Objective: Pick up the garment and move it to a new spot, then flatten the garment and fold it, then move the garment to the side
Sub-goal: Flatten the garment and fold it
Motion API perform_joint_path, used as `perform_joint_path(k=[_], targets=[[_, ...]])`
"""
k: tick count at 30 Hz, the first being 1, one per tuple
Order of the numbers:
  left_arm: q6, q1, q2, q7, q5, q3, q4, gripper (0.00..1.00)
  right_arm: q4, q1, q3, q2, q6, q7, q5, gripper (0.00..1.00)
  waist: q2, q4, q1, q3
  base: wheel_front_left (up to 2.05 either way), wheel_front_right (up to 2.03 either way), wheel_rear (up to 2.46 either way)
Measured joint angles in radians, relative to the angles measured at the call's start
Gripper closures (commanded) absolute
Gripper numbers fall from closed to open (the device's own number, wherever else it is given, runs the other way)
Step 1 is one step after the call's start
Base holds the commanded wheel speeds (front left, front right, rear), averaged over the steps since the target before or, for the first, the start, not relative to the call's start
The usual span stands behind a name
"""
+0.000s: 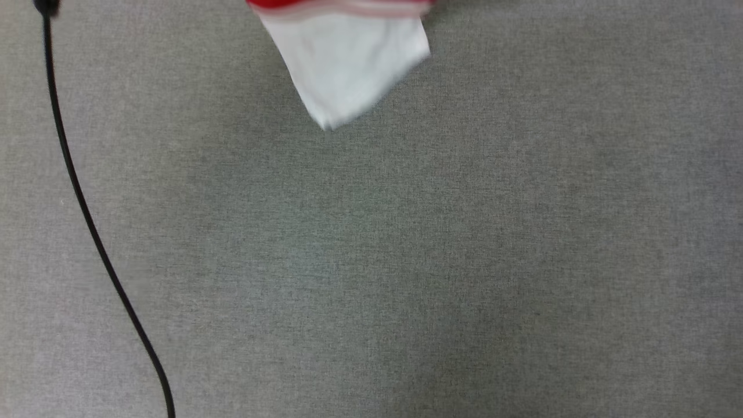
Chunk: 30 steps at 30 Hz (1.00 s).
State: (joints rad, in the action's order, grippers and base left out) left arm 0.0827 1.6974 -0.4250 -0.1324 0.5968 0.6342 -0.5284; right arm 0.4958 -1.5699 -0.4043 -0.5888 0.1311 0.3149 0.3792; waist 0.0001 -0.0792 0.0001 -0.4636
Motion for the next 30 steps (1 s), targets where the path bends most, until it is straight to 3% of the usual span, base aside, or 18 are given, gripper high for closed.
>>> perform_joint_path(k=[8, 13, 23, 30], targets=[[0.027, 0.145, 0.015, -0.04, -0.012, 0.004, -0.115, 1.0, 0.11, -0.152, -0.035, 0.038, 0.0, -0.062, -0.02, 1.0, 0.0, -0.005, 0.0, -0.029, 0.0, 0.0, 0.0], [0.038, 0.128, 0.024, -0.065, 0.01, 0.027, -0.179, 1.0, 0.165, -0.145, -0.106, 0.044, 0.0, -0.092, -0.006, 1.0, 0.0, -0.01, 0.0, -0.051, 0.0, 0.0, 0.0], [0.045, -0.168, 0.016, -0.119, 0.065, 0.088, -0.234, 1.0, 0.246, 0.098, -0.251, 0.064, 0.0, -0.22, 0.122, 1.0, 0.0, -0.003, 0.0, -0.037, 0.0, 0.0, 0.0], [0.041, -0.457, 0.002, -0.128, 0.094, 0.075, -0.14, 1.0, 0.236, 0.331, -0.348, 0.049, 0.0, -0.285, 0.225, 1.0, 0.0, -0.003, 0.0, 0.024, 0.0, 0.0, 0.0]])
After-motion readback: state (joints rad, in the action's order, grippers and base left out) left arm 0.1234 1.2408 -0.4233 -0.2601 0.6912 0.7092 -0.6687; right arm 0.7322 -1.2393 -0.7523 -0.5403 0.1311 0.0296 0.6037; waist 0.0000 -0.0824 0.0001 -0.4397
